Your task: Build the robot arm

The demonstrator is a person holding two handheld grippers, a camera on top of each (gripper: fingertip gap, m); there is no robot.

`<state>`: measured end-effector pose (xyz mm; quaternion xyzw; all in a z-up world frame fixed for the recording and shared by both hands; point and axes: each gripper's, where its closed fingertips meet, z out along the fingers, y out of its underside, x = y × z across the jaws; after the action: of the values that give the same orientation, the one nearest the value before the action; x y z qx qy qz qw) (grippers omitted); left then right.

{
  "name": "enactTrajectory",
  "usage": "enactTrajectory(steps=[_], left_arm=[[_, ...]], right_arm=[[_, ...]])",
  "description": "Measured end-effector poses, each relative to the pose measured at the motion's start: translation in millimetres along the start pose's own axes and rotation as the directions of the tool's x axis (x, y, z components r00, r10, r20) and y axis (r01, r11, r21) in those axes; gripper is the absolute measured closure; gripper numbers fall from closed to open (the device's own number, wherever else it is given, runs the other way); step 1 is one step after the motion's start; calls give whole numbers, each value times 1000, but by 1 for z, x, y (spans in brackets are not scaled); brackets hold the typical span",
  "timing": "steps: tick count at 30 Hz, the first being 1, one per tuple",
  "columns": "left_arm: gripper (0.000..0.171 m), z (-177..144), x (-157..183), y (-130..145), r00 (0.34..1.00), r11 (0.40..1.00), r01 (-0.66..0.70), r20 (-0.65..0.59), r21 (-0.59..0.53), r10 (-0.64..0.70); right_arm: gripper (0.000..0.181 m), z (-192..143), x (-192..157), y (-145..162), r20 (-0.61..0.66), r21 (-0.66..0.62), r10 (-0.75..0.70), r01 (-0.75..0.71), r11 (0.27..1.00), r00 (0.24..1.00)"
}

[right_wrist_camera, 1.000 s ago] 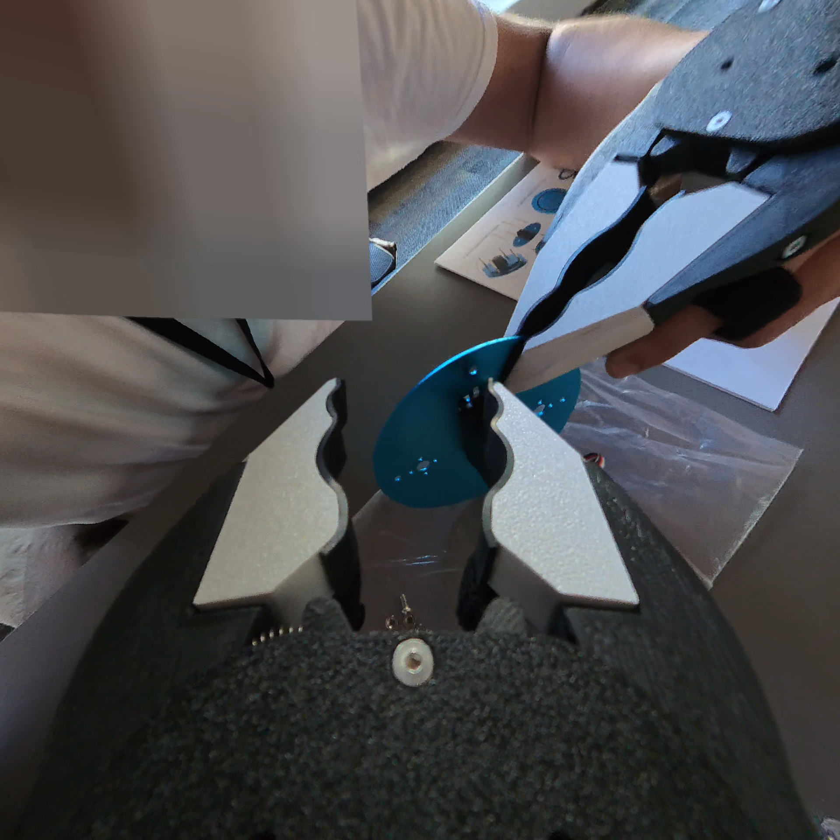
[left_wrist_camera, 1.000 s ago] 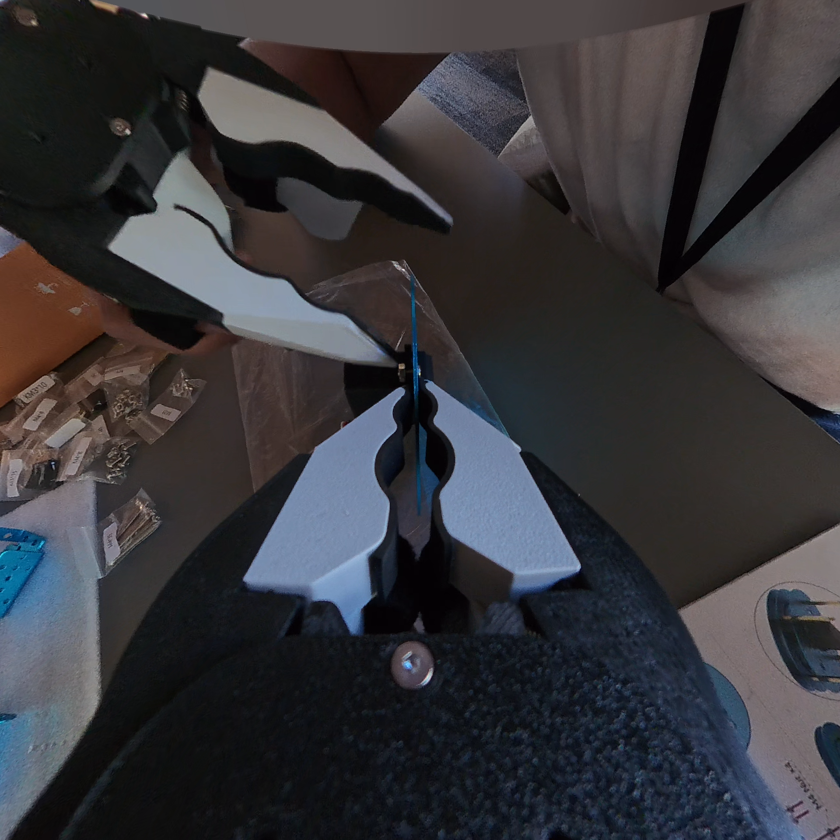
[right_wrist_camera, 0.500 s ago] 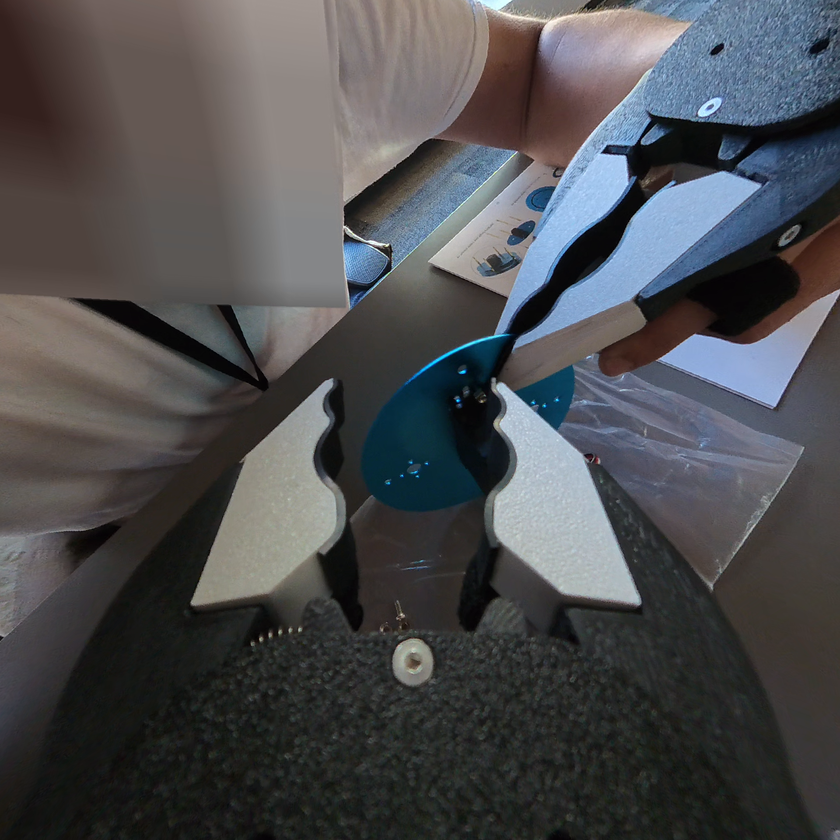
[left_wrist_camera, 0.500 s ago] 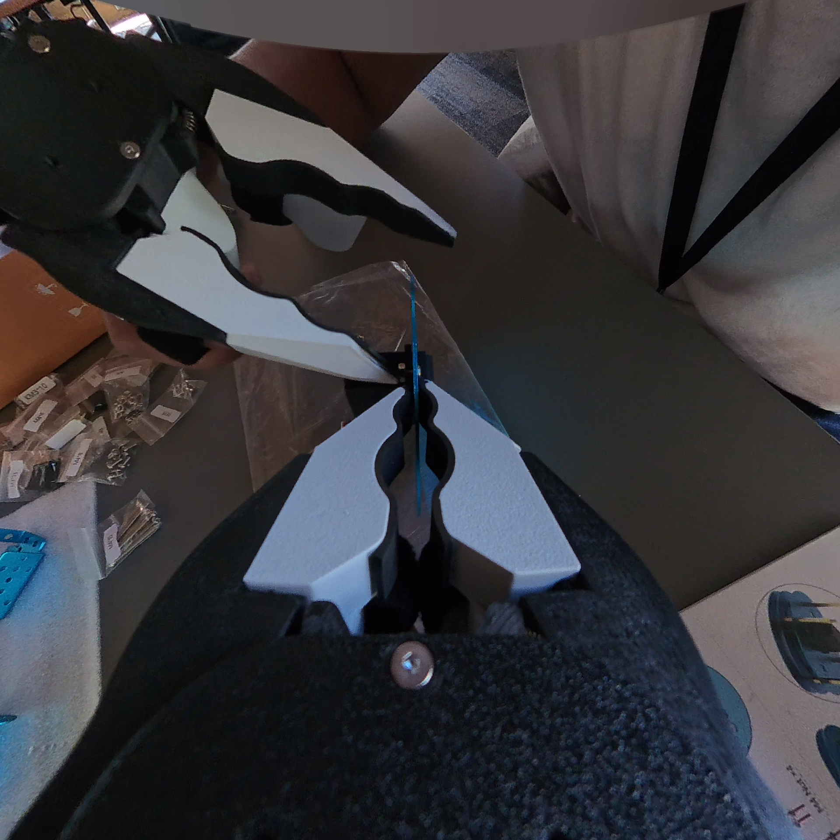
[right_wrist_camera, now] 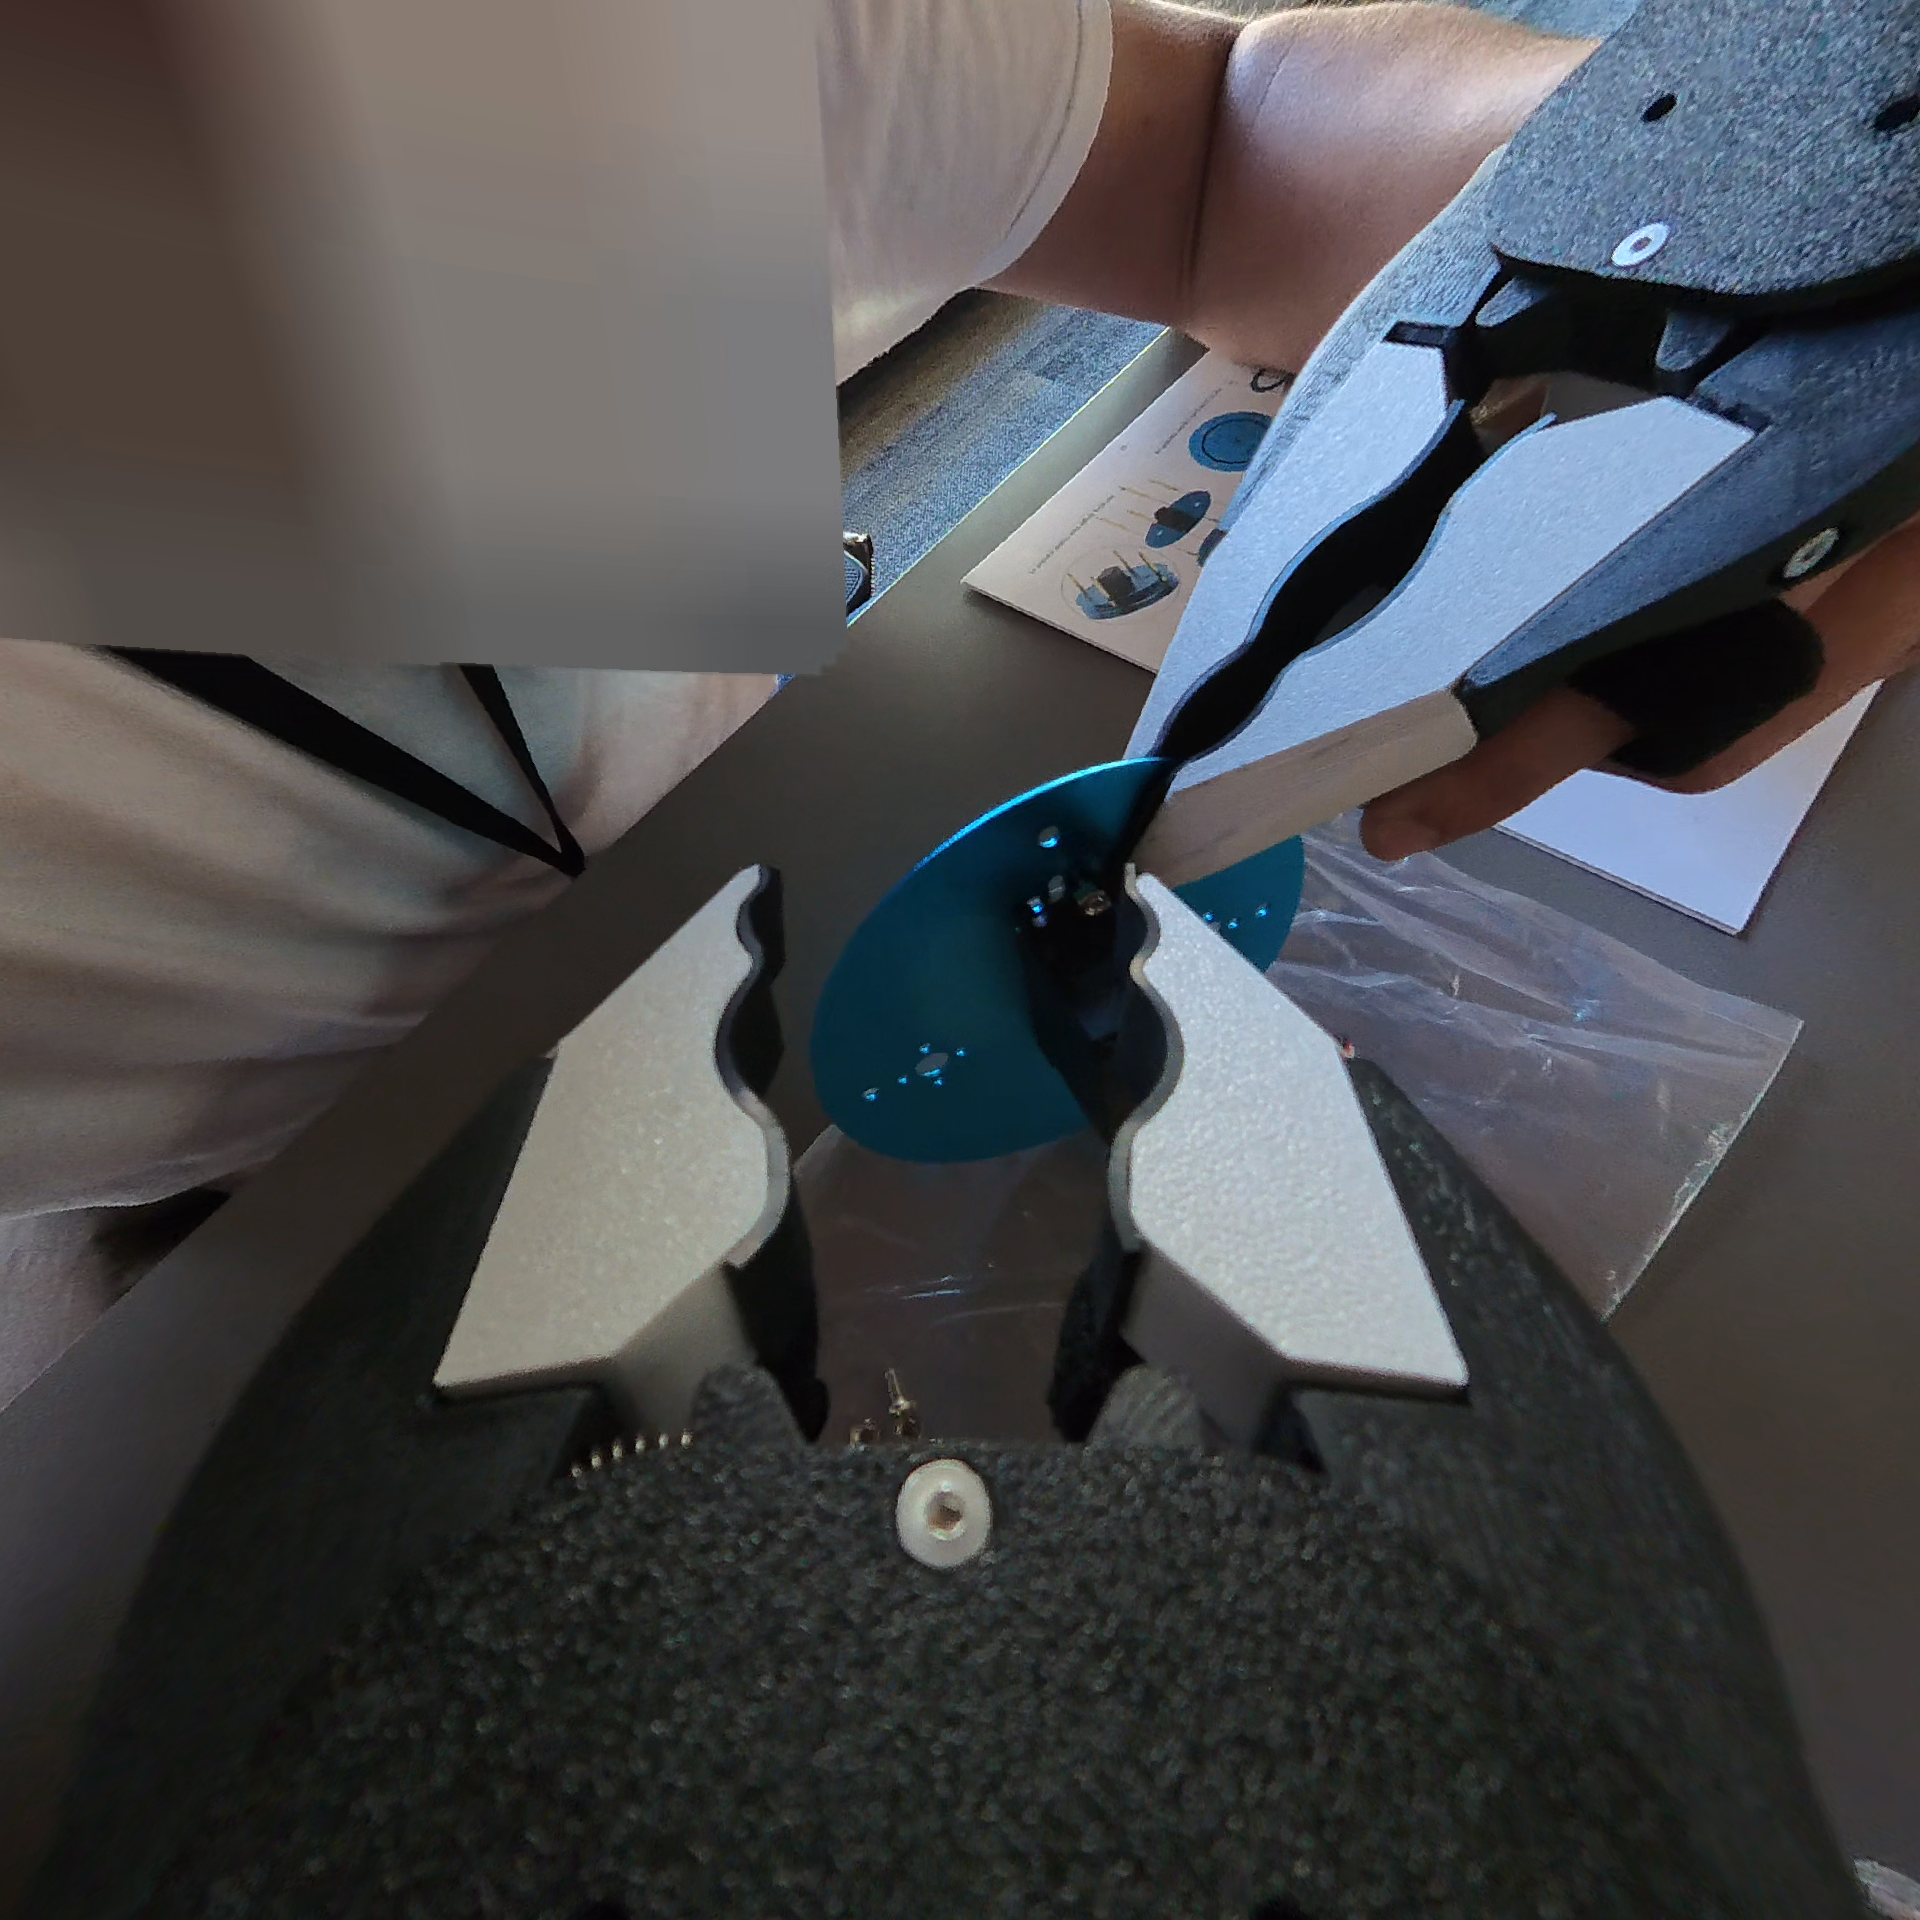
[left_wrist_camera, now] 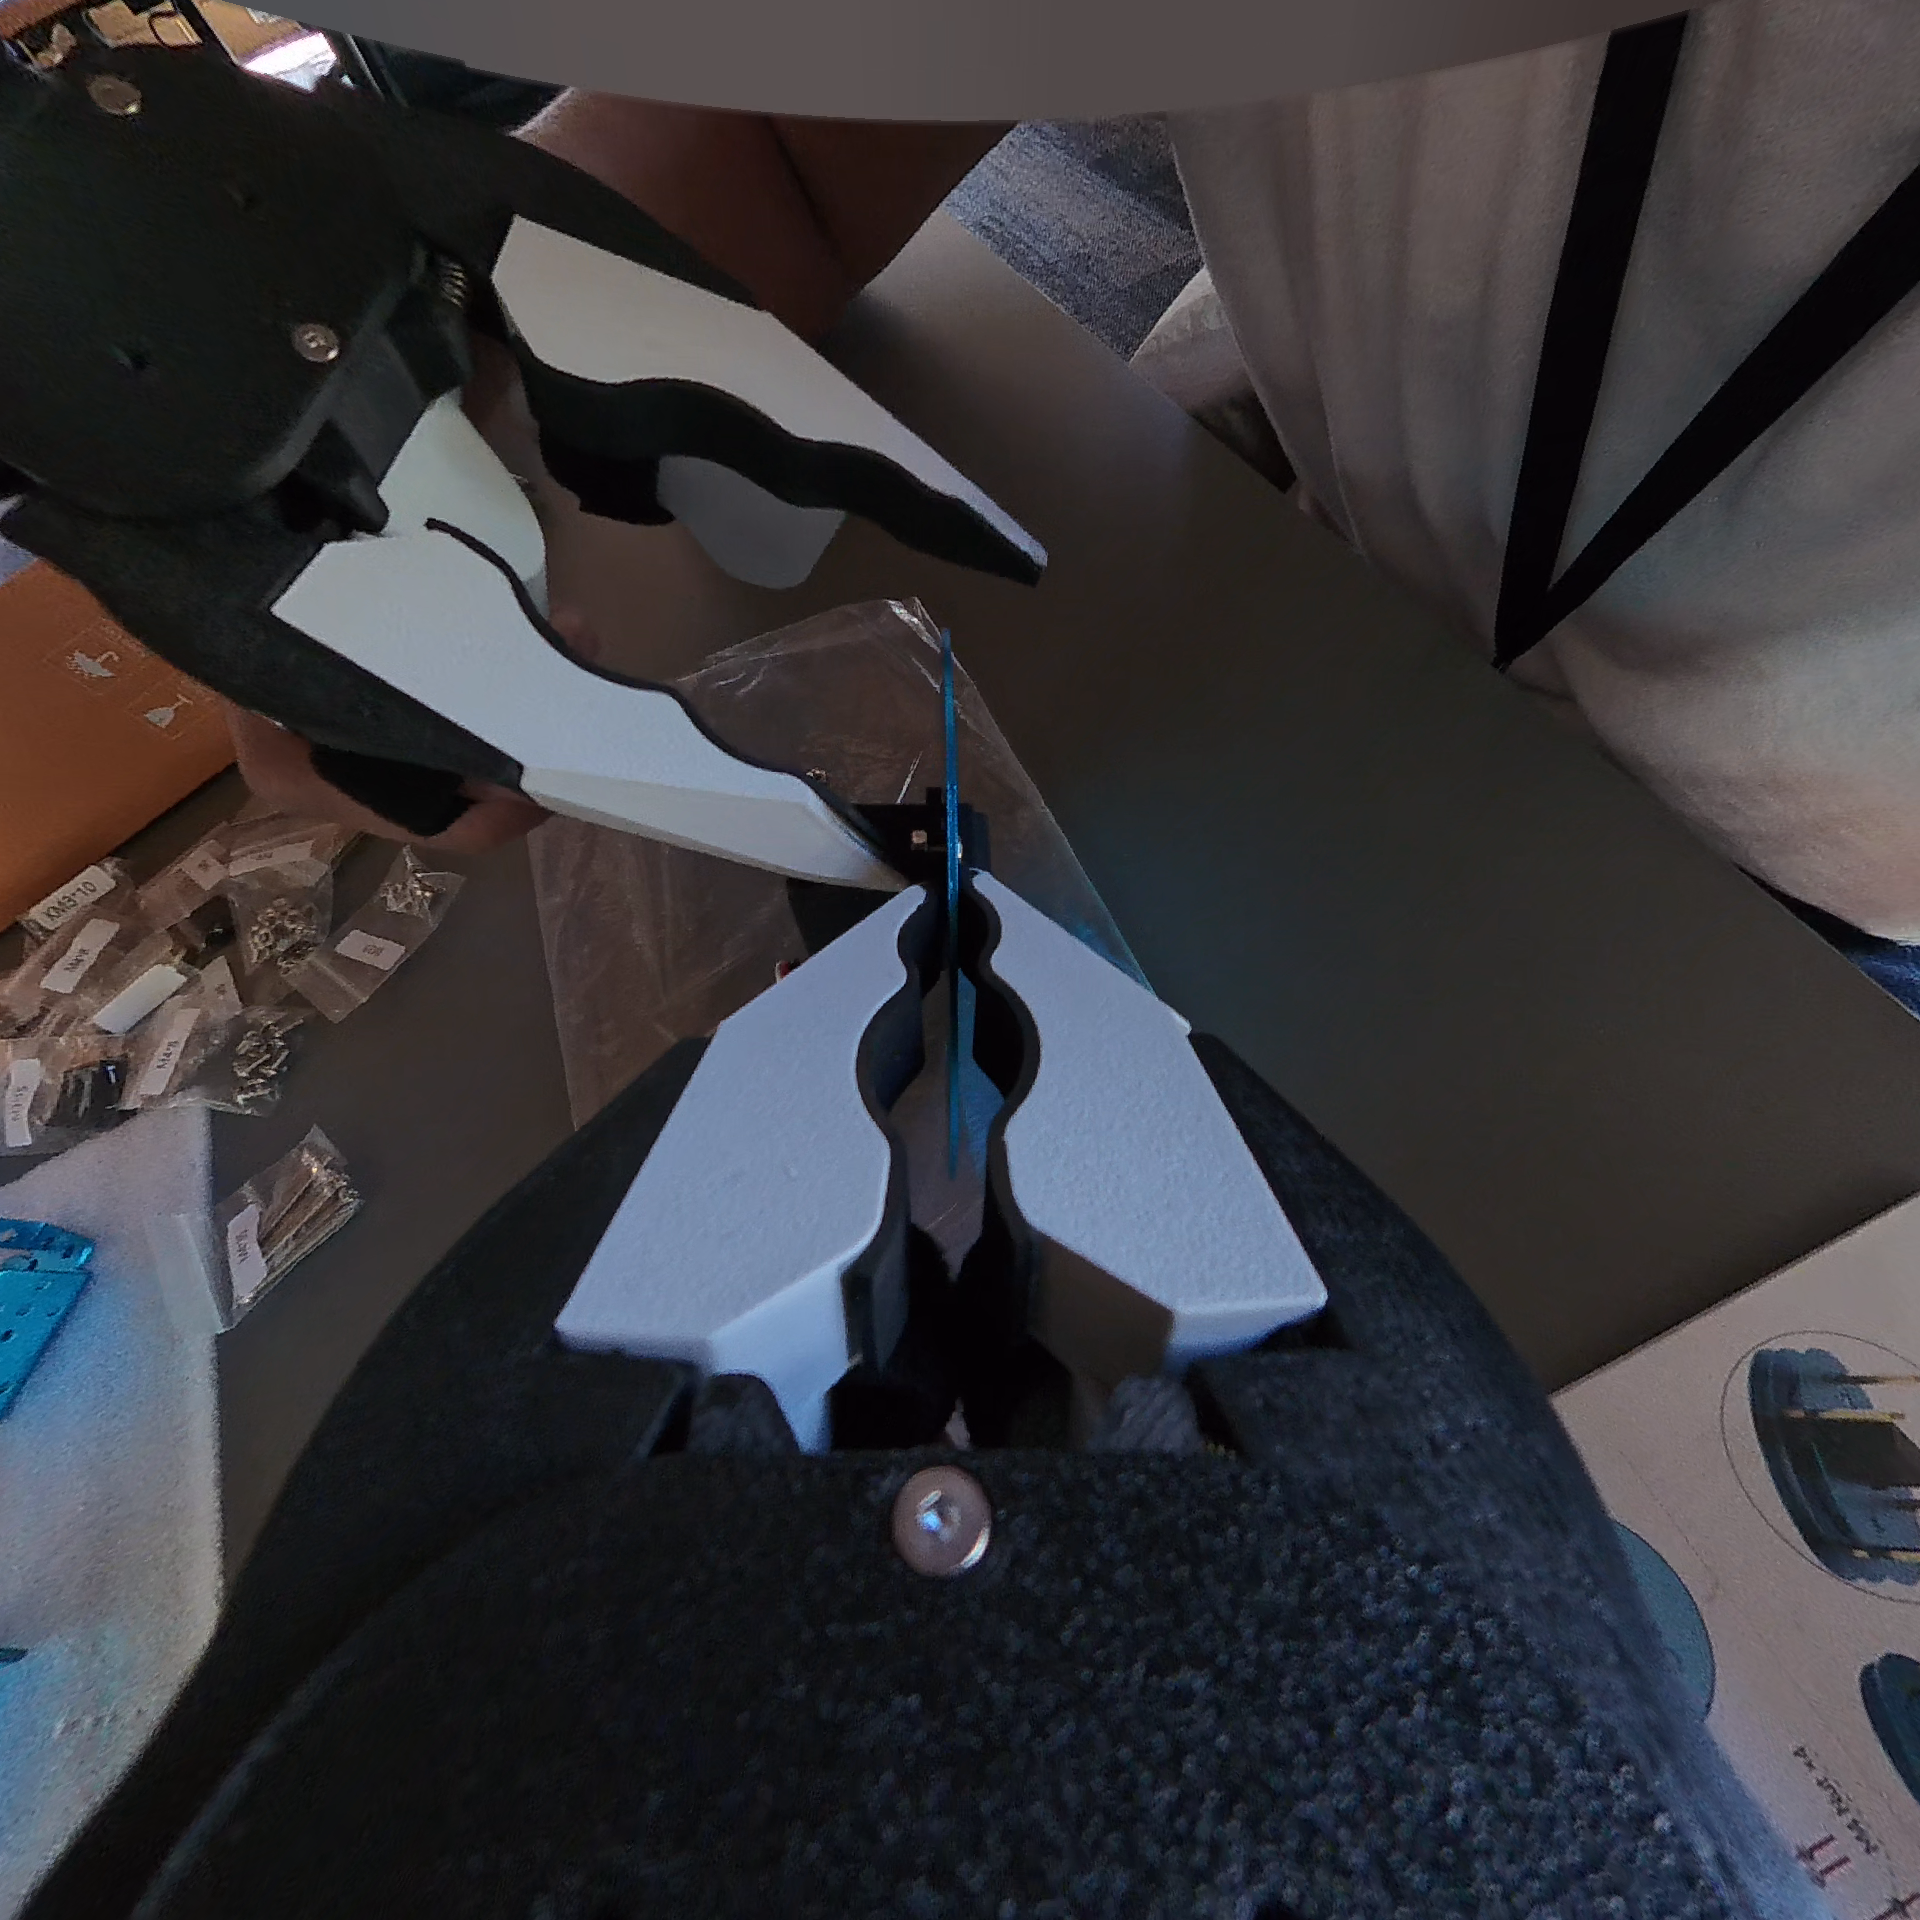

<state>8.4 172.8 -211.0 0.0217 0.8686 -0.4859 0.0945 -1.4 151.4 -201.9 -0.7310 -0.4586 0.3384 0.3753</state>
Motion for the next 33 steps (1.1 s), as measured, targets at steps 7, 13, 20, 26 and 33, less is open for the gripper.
enactTrajectory(steps=[7,13,20,26,33], left_arm=[[170,0,-2,0,1000,1000,8,4,6,-8],[170,1,-2,-1,1000,999,24,-5,30,-23],[170,2,0,-2,1000,999,20,-11,33,-20],[170,1,1,-1,1000,999,15,-18,33,-14],[170,2,3,-2,1000,999,2,-24,40,-1]], right_arm=[[134,-11,2,-1,-100,-124,-118,105,987,988],[160,-42,8,-6,-234,-236,-207,151,960,950],[152,-20,32,5,-270,-213,-245,190,958,931],[130,-11,39,6,-253,-119,-187,161,980,949],[129,-15,41,0,-156,67,-48,59,996,987]])
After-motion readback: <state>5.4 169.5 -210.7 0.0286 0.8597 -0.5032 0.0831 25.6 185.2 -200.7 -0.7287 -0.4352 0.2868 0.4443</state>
